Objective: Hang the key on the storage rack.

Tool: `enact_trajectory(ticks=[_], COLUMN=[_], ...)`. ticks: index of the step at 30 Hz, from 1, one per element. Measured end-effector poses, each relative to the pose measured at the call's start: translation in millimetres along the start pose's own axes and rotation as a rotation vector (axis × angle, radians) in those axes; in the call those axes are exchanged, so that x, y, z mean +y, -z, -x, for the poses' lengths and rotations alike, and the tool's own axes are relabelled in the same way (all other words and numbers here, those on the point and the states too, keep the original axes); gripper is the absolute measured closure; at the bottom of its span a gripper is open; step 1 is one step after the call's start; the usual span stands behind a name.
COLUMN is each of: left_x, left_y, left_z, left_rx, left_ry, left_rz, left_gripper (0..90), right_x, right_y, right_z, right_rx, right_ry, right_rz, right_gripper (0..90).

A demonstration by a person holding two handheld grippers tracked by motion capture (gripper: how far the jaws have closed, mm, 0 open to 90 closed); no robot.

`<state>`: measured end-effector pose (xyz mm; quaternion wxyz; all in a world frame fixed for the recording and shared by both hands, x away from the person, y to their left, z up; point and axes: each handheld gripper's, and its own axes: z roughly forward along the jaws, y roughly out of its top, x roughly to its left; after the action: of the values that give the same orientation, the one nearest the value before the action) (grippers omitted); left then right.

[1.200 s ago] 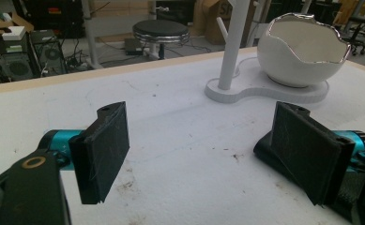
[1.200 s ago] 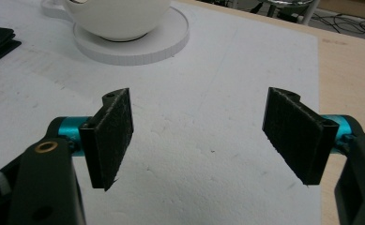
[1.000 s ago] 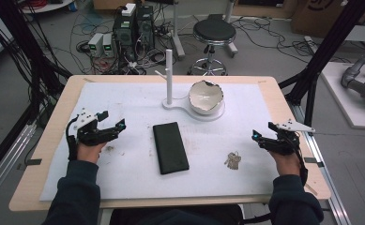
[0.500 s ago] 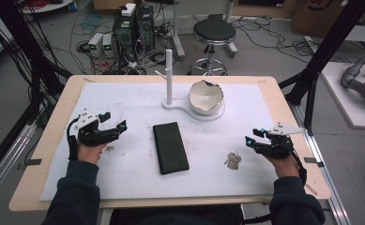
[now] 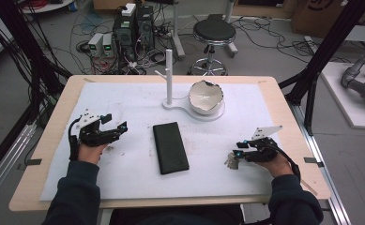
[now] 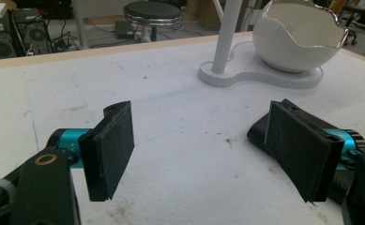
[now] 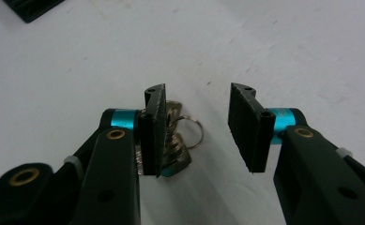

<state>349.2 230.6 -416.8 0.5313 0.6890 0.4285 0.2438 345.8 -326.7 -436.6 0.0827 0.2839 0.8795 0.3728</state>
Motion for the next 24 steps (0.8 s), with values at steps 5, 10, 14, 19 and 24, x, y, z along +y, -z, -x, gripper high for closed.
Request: enact_trajectory(ticks=[5, 10, 14, 19, 24], left_x=[-0.2, -0.4, -0.3, -0.4, -0.4], left_y=[0.1, 0.5, 0.6, 0.6, 0.6], left_z=[0.3, -0.7, -0.7, -1.0, -0.6], left_rx=[0.000, 0.005, 0.006, 0.009, 0.008], left_ry=[0.000, 0.008, 0.008, 0.009, 0.009], left_rz=[-0.004, -0.002, -0.004, -0.008, -0.010], left_gripper=[24.4, 24.4, 24.4, 24.6, 24.6], right_x=[-0.4, -1.1, -0.6, -1.2, -3.3], right_y=[-5.2, -1.6, -0.2, 14.6, 18.0], right_z=[0.1, -0.1, -2.0, 1.8, 5.1], right_rx=[0.084, 0.110, 0.107, 0.033, -0.017], right_ry=[-0.031, -0.021, -0.009, -0.052, -0.093], right_rz=[-0.023, -0.021, -0.021, 0.077, 0.077], right_gripper=[65.8, 82.1, 85.9, 90.0, 83.4])
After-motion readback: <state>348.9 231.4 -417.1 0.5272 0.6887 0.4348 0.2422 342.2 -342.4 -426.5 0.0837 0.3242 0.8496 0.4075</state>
